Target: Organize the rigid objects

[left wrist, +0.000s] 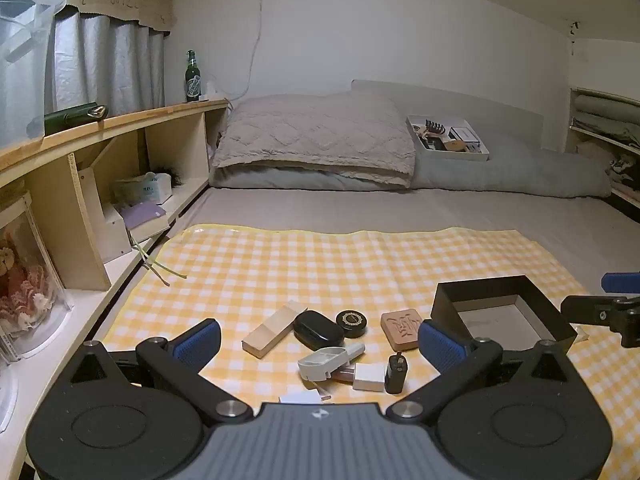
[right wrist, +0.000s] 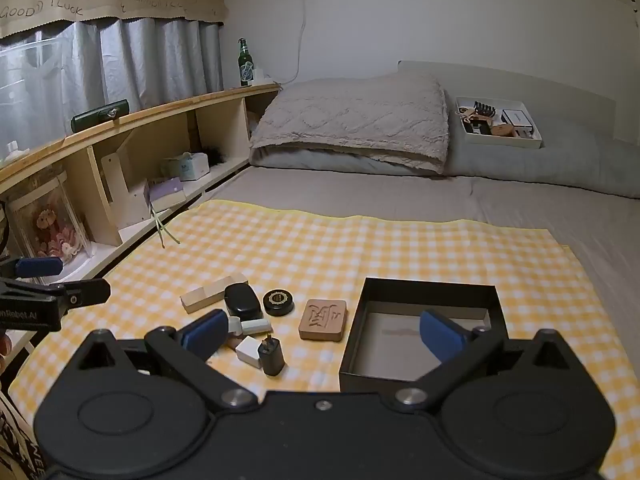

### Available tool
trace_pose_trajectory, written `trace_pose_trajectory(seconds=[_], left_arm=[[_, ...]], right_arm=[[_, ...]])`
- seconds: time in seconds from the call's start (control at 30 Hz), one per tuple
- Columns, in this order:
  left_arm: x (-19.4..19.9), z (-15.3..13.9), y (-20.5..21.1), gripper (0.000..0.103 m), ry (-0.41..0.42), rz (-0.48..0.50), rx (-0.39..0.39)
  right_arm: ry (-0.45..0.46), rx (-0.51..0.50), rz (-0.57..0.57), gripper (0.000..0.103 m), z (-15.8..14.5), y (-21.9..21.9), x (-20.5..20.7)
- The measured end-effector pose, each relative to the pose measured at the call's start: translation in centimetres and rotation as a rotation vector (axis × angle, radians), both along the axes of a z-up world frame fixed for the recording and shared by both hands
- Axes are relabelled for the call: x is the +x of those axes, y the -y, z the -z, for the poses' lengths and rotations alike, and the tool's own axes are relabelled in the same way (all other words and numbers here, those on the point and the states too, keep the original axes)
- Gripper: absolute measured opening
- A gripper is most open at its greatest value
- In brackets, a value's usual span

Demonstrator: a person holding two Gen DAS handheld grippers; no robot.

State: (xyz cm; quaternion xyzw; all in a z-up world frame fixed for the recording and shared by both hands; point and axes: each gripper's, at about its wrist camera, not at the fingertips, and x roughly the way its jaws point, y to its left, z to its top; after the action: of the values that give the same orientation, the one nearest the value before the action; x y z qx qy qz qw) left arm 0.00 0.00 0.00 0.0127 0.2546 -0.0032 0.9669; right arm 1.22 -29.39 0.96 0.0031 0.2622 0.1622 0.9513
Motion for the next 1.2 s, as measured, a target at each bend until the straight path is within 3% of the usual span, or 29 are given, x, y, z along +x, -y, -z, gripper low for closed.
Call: trace_pose_trajectory(seconds=[1.2], left_arm=[[0.02,0.02,0.02,0.103,-0.002,-0.004,0.004]], right_arm=[[-0.001,0.007,0.000,0.103,-0.01,0.01,-0.09]])
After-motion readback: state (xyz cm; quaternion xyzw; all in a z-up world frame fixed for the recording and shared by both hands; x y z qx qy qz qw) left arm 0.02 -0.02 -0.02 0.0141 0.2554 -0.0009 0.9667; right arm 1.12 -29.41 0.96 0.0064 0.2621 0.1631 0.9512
